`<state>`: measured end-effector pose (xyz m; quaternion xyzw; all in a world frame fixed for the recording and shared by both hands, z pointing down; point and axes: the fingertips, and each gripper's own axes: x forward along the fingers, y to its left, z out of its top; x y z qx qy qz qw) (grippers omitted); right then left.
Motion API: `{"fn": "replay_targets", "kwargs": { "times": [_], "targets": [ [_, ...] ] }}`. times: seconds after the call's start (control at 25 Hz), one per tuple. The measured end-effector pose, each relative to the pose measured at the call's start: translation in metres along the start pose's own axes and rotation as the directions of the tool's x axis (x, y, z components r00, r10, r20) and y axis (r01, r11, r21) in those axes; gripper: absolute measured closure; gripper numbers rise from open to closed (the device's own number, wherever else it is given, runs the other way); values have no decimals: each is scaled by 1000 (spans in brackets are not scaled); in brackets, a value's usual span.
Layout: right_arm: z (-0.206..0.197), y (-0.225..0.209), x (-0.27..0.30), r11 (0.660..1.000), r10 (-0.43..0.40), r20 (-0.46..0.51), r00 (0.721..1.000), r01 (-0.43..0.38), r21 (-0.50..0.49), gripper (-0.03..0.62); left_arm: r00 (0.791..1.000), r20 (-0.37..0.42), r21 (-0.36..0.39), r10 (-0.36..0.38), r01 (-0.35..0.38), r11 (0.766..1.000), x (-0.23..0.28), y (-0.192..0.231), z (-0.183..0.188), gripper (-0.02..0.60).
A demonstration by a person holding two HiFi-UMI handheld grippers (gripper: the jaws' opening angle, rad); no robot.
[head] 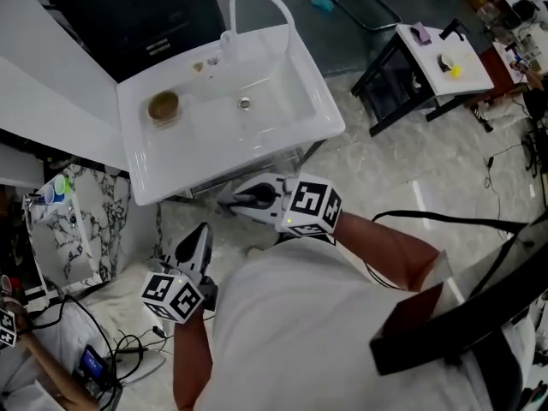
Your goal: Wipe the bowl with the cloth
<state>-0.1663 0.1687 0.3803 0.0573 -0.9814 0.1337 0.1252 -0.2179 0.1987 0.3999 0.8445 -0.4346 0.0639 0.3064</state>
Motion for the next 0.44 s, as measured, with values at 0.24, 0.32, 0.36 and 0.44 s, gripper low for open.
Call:
{"fn": "replay_targets", "kwargs": {
  "times": [0.24, 0.32, 0.36, 0.44],
  "targets": [
    [-8, 35, 7, 1000, -4, -19, 1000, 4, -24, 551, 1000, 27, 1, -6, 6, 1000, -28, -4, -16, 571],
    [-11, 47, 7, 1000, -8, -26, 1000, 7, -26, 551, 1000, 26, 3, -10, 10, 1000, -36, -8, -21, 571],
    [-12, 54, 7, 1000, -11, -30, 999, 10, -24, 551, 1000, 22, 4, -14, 14, 1000, -40, -11, -24, 571],
    [-16, 67, 5, 1000, -16, -39, 999, 16, -20, 551, 1000, 16, 7, -24, 24, 1000, -47, -18, -31, 571]
  ]
}}
